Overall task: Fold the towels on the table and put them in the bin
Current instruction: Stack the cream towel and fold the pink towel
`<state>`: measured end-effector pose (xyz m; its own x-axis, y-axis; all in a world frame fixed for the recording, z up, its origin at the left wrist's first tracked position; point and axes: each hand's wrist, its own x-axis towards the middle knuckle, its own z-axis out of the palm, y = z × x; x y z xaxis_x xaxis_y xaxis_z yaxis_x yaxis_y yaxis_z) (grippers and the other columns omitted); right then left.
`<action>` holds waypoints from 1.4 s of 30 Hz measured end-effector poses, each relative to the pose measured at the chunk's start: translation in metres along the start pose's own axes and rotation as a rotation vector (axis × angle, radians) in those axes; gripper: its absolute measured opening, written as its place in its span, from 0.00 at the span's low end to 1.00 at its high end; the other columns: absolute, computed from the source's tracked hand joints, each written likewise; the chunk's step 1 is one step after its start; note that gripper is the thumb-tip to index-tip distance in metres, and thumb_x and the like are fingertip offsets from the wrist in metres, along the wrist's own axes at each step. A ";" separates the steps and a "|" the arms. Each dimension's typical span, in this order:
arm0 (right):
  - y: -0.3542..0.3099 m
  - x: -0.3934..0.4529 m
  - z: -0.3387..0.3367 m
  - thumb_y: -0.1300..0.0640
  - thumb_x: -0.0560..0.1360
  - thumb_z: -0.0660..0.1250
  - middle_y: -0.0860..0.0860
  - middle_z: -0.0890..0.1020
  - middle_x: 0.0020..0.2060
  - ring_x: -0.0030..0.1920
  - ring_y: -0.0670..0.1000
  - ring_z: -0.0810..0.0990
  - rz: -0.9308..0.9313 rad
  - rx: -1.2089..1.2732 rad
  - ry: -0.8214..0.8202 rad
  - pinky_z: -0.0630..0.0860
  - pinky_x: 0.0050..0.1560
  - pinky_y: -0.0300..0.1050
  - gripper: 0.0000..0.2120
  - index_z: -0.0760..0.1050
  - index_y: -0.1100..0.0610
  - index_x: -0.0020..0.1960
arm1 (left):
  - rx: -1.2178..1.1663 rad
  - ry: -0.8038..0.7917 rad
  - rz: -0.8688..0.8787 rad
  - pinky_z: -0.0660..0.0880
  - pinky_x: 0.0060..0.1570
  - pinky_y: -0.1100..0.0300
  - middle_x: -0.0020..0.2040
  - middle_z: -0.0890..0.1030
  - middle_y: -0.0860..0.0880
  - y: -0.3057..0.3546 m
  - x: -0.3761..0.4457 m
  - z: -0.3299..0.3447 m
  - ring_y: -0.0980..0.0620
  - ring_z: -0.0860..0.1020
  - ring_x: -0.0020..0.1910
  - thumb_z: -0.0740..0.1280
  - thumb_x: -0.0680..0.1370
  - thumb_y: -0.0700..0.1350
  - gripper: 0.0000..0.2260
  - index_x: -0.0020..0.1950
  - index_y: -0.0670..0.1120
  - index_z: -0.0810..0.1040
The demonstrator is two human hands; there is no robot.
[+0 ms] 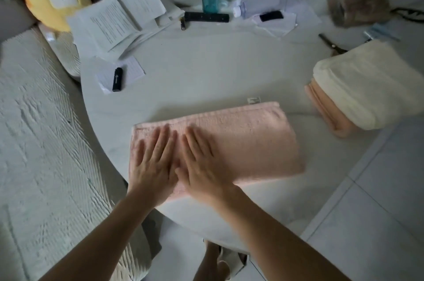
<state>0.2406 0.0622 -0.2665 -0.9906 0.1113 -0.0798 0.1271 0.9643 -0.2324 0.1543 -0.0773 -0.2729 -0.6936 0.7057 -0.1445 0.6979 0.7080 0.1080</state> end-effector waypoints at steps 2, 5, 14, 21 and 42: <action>0.022 -0.011 0.005 0.39 0.82 0.45 0.57 0.48 0.81 0.81 0.56 0.43 -0.063 -0.078 -0.003 0.49 0.78 0.58 0.35 0.49 0.61 0.81 | -0.009 0.033 -0.003 0.47 0.78 0.39 0.83 0.44 0.46 -0.006 -0.006 0.008 0.46 0.43 0.81 0.42 0.82 0.58 0.30 0.83 0.48 0.46; 0.089 -0.030 0.000 0.40 0.80 0.53 0.55 0.56 0.80 0.80 0.55 0.51 0.000 -0.127 0.086 0.55 0.77 0.58 0.35 0.55 0.60 0.80 | -0.046 0.036 -0.047 0.45 0.78 0.39 0.83 0.43 0.47 -0.004 -0.005 0.011 0.46 0.42 0.81 0.40 0.82 0.61 0.30 0.82 0.51 0.44; 0.191 -0.010 -0.034 0.39 0.80 0.53 0.56 0.58 0.80 0.80 0.58 0.53 0.208 -0.360 0.015 0.47 0.77 0.63 0.34 0.56 0.56 0.80 | -0.271 -0.155 -0.347 0.36 0.74 0.40 0.78 0.26 0.49 0.099 -0.055 0.013 0.45 0.30 0.77 0.39 0.77 0.66 0.33 0.78 0.59 0.28; 0.089 -0.075 -0.012 0.57 0.75 0.61 0.60 0.58 0.79 0.78 0.62 0.57 0.320 -0.004 0.325 0.57 0.75 0.65 0.30 0.63 0.58 0.77 | -0.207 0.017 0.077 0.71 0.57 0.41 0.61 0.78 0.47 0.036 -0.051 -0.023 0.43 0.78 0.58 0.74 0.70 0.34 0.23 0.61 0.54 0.81; 0.012 -0.194 0.024 0.61 0.65 0.74 0.56 0.68 0.75 0.77 0.60 0.62 0.124 0.028 0.166 0.64 0.72 0.62 0.37 0.71 0.56 0.73 | -0.132 -0.028 0.677 0.62 0.72 0.40 0.82 0.55 0.41 -0.027 -0.092 0.003 0.38 0.57 0.79 0.63 0.69 0.31 0.37 0.77 0.50 0.67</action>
<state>0.4358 0.0468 -0.2767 -0.9618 0.2689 0.0507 0.2475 0.9341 -0.2574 0.1999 -0.1610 -0.2656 -0.1069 0.9939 -0.0283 0.9469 0.1105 0.3018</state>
